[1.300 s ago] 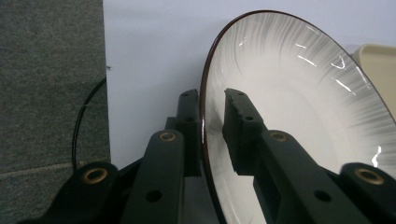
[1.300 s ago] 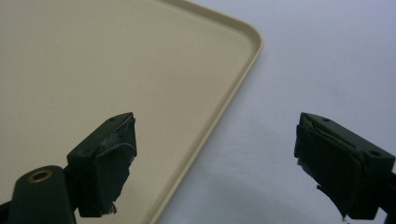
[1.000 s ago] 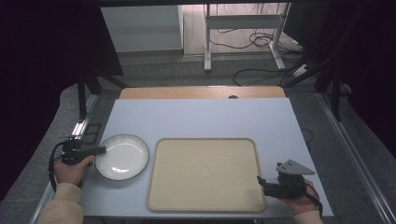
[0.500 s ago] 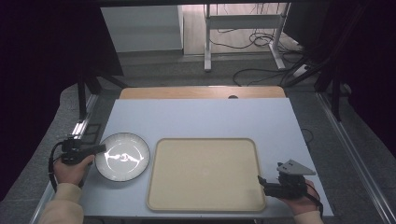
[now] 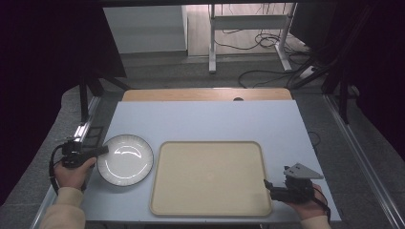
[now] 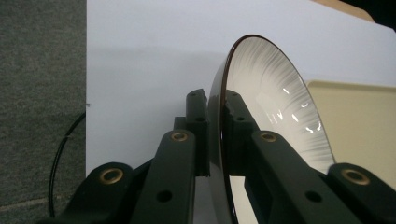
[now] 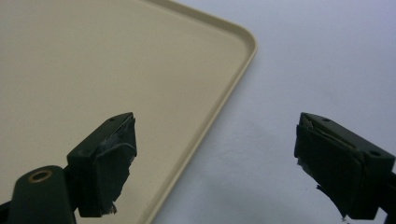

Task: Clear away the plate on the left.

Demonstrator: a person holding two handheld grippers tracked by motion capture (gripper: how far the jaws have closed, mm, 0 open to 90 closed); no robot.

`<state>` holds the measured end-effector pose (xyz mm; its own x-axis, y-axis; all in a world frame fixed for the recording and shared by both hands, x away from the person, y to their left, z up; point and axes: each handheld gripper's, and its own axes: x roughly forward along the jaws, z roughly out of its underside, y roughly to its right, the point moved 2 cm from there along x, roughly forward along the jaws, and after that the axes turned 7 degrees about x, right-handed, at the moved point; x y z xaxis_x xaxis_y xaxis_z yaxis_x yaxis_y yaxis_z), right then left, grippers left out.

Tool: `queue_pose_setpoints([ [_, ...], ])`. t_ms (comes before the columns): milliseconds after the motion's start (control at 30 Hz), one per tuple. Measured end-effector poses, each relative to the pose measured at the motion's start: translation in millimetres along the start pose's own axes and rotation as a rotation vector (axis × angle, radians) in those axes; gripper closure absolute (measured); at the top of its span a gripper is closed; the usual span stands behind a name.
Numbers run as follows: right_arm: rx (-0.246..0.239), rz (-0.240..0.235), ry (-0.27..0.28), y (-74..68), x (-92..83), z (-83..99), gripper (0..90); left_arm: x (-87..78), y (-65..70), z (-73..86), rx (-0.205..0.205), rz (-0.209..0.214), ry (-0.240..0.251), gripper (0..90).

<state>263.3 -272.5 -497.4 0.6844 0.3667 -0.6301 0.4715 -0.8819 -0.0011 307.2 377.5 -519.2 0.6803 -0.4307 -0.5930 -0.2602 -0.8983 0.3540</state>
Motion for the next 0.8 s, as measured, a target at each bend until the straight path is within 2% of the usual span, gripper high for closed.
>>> queue_pose_setpoints([
  [233, -0.008, -0.008, 0.006, -0.3, -0.1, -0.3, 13.3, -9.0, -1.0, -2.9, 0.003, -0.016, 0.033, 81.9],
  [333, -0.007, -0.009, 0.006, -0.2, -0.2, -0.3, 13.3, -11.6, -1.0, -4.1, -0.003, -0.005, 0.049, 81.9],
  [533, -0.004, -0.008, 0.004, 0.2, -0.5, -0.2, 13.3, -20.6, -1.2, -7.7, -0.044, 0.035, 0.105, 81.7],
  [800, 0.003, -0.002, 0.008, 2.6, -1.1, 0.0, 13.3, -27.9, 2.0, -10.6, -0.034, 0.033, 0.132, 81.2],
])
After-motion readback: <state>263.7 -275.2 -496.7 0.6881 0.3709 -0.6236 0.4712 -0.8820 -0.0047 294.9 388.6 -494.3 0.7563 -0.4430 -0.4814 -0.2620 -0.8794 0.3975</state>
